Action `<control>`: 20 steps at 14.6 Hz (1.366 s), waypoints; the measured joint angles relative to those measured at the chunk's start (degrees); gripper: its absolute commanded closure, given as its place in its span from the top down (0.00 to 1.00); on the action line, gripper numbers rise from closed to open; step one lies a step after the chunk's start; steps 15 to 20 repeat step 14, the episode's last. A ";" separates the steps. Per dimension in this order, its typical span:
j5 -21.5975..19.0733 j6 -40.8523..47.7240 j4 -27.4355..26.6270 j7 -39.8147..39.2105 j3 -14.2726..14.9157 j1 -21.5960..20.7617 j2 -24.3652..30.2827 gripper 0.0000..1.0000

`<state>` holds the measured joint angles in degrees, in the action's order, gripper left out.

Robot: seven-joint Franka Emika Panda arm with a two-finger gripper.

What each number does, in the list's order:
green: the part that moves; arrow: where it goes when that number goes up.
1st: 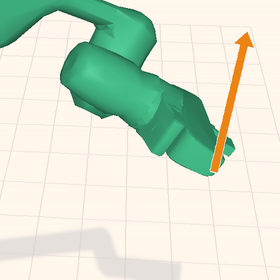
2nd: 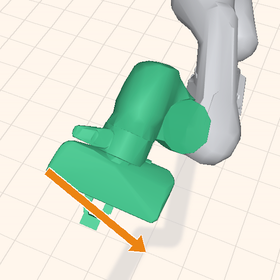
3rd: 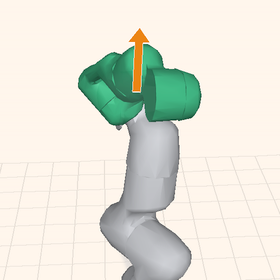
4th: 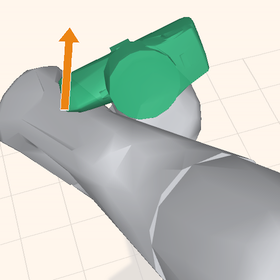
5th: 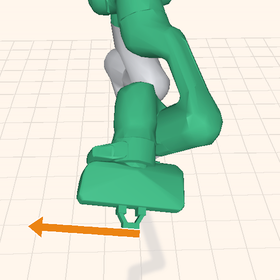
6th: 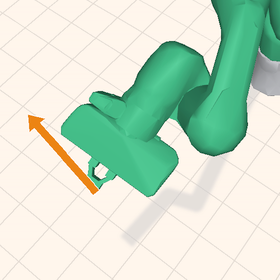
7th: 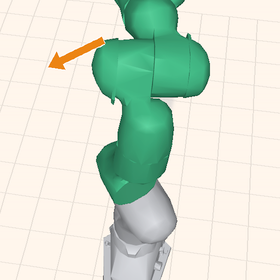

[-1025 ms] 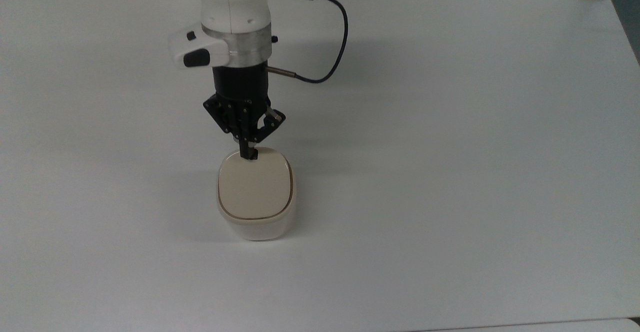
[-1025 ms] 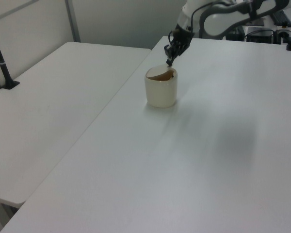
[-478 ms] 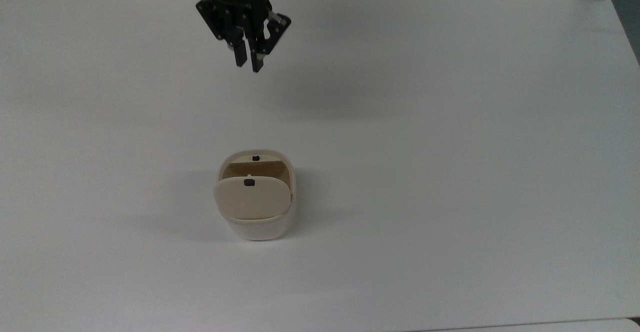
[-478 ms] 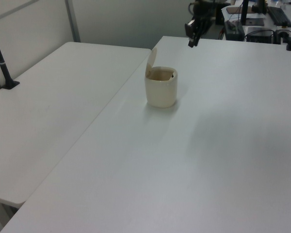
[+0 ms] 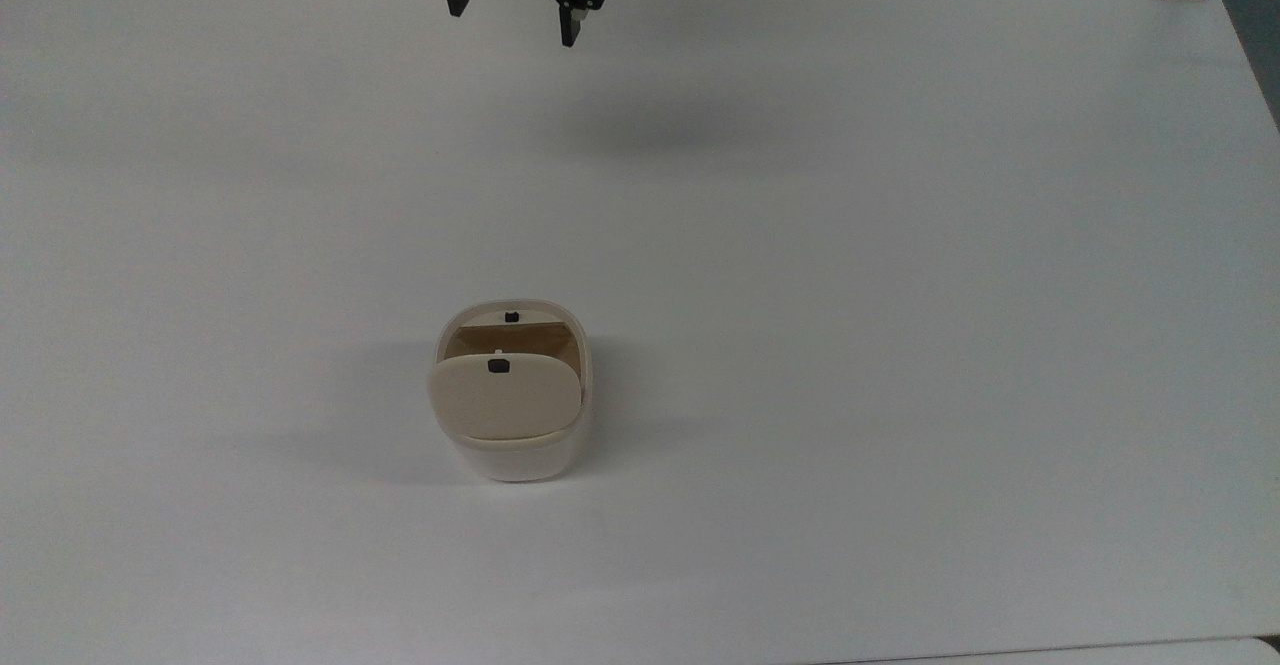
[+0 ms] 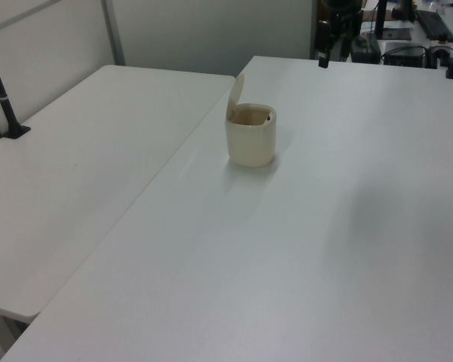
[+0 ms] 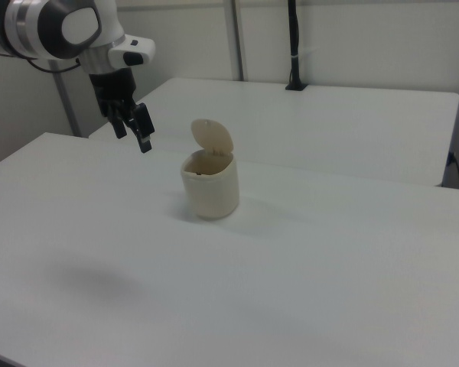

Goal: Open the trash bin

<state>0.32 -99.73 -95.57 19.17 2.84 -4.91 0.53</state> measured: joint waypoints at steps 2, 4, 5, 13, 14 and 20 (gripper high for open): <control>0.00 0.99 -0.05 -3.73 -0.12 0.60 0.23 1.00; 0.00 1.09 -0.05 -7.33 -0.12 1.05 0.39 1.00; 0.01 1.09 -0.05 -9.37 -0.12 1.15 0.44 1.00; 0.04 1.05 0.01 -19.49 1.98 0.96 0.52 1.00; 0.04 1.05 0.04 -19.91 1.98 0.93 0.52 1.00; 0.04 1.05 0.04 -19.91 1.98 0.93 0.52 1.00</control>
